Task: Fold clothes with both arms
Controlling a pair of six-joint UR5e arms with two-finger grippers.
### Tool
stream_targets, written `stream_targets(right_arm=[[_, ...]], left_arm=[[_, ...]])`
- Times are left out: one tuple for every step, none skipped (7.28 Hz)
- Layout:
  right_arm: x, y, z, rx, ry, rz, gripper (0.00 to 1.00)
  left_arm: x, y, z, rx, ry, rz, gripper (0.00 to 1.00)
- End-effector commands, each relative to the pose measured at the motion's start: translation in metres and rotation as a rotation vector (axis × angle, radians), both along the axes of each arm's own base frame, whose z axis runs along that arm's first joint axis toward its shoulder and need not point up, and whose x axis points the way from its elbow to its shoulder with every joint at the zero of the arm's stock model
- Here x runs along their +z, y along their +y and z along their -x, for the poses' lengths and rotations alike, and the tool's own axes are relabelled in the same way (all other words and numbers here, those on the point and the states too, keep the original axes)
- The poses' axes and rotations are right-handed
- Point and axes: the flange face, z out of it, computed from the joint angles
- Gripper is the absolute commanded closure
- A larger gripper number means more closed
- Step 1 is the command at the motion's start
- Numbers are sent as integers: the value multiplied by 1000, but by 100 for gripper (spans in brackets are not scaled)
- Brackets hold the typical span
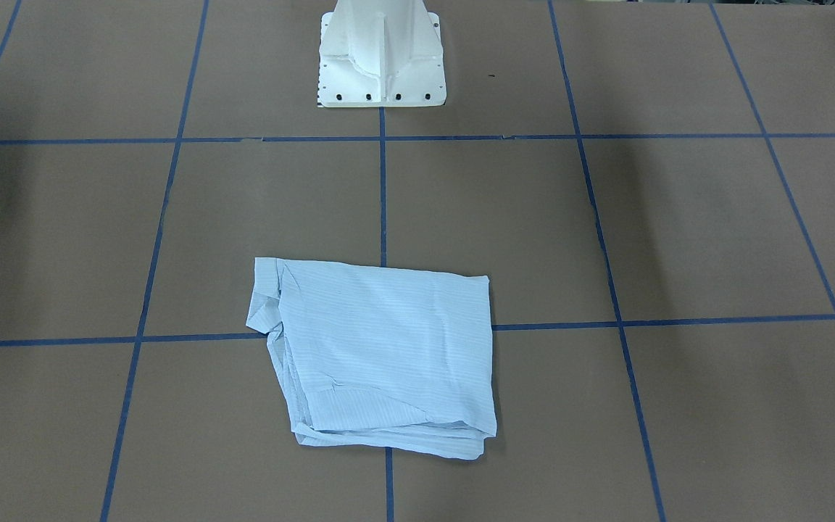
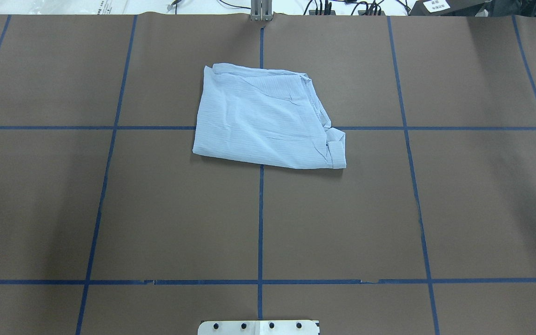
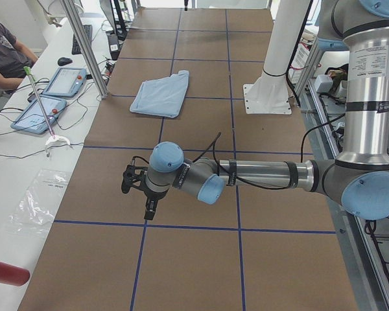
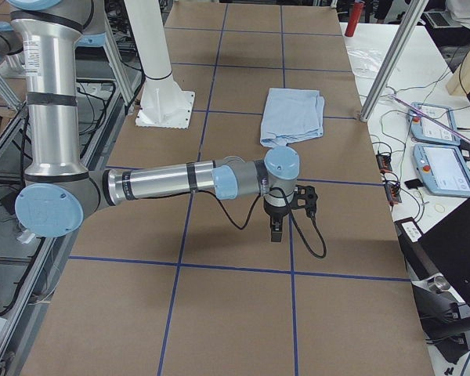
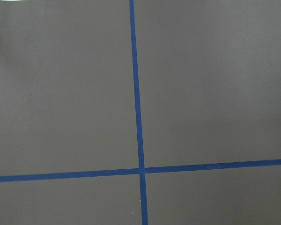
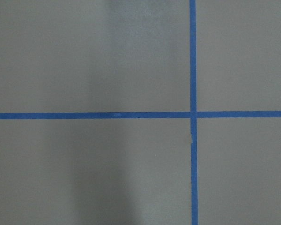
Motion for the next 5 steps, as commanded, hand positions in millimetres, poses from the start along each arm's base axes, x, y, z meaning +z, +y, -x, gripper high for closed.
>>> stream_targets(right_arm=[[18,2,0,-1,-5,35,0],[16,2,1,-1,-7,31,0],[13,1,1,-2,-6,24,0],[11,-1,1,-2,-5,19,0],[11,-1,1,-2,-6,17,0]], left_arm=[[-1,4,1,-1,3,5,0],[-11,5,1,5,19,-13,0],[-12,4,0,5,19,-17,0],[-12,3,0,5,19,-18,0],[-13,3,0,6,18,-21,0]])
